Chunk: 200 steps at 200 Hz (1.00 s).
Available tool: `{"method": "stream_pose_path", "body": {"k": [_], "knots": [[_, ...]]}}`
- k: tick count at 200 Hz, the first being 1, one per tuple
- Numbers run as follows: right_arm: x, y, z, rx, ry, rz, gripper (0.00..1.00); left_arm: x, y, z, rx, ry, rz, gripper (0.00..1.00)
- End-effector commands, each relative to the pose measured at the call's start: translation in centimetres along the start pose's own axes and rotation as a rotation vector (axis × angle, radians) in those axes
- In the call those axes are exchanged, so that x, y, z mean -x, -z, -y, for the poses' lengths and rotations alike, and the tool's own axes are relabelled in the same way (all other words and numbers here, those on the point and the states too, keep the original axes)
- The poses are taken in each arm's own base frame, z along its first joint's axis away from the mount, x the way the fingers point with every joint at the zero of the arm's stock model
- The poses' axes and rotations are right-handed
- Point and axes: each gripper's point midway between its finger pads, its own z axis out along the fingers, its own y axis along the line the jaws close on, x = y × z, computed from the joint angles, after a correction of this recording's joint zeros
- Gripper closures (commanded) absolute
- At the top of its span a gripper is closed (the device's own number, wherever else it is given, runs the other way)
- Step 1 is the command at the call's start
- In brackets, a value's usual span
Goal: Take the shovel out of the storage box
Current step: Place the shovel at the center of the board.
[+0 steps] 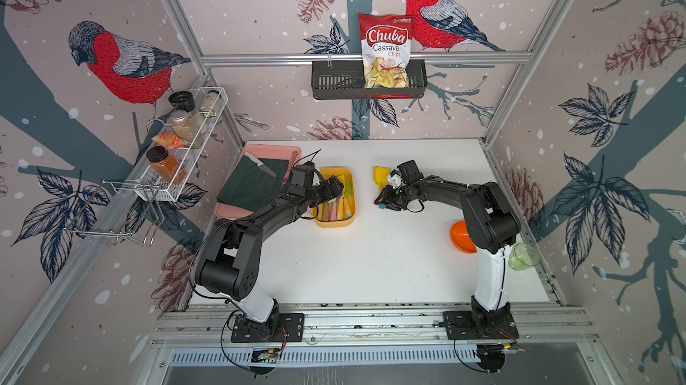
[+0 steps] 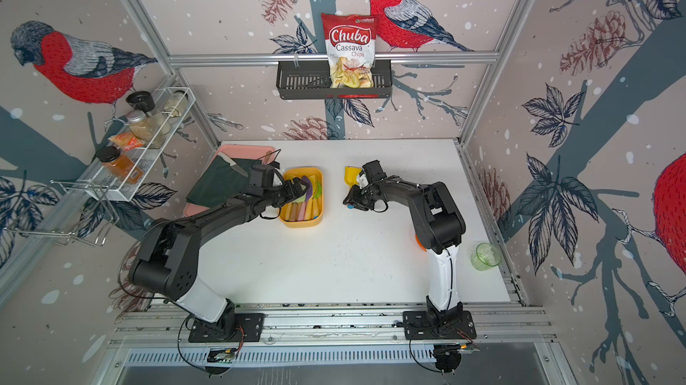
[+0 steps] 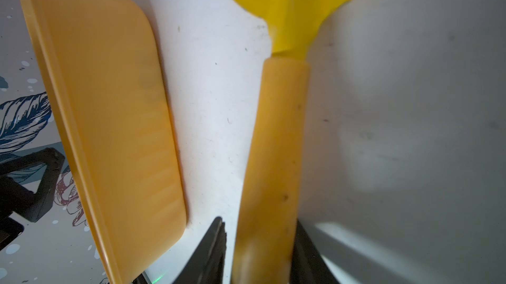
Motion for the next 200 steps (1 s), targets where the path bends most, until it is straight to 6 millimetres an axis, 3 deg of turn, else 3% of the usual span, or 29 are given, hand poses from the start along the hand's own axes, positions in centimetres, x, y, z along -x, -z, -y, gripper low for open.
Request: {"method": "stream_pose_path", "body": {"k": [1,53,90,99,116,159,200], "knots": [[-0.5,0.4,1.1,-0.06,-0.011,-0.009,0.57,0.0,-0.1,0.4,-0.018,-0.018,-0.01,0.12],[-0.5,1.1,2.1,-0.137,-0.003,0.004,0.58,-0.4,-0.4,-0.1,0.01,-0.025,-0.023,0.13],[-0.7,1.4,1.8,-0.154,0.018,0.006,0.58,-0.9,-1.0,-0.3,0.083,-0.076,-0.046,0.16],[-0.7,1.5,1.4,-0.149,0.026,0.007,0.58,-1.7,-1.3,-0.8,0.112,-0.082,-0.07,0.18],[-0.7,2.0,0.4,-0.144,0.05,0.022,0.56,-1.2,-1.1,-0.6,0.165,-0.113,-0.085,0.22],[0.1,5.3,-1.6,-0.174,0.087,0.11,0.55,-1.1,0.8,-2.8,0.404,-0.195,-0.154,0.28],[0.3,8.0,-3.7,-0.157,0.115,0.182,0.55,-2.7,0.0,-4.3,0.475,-0.206,-0.258,0.34]]}}
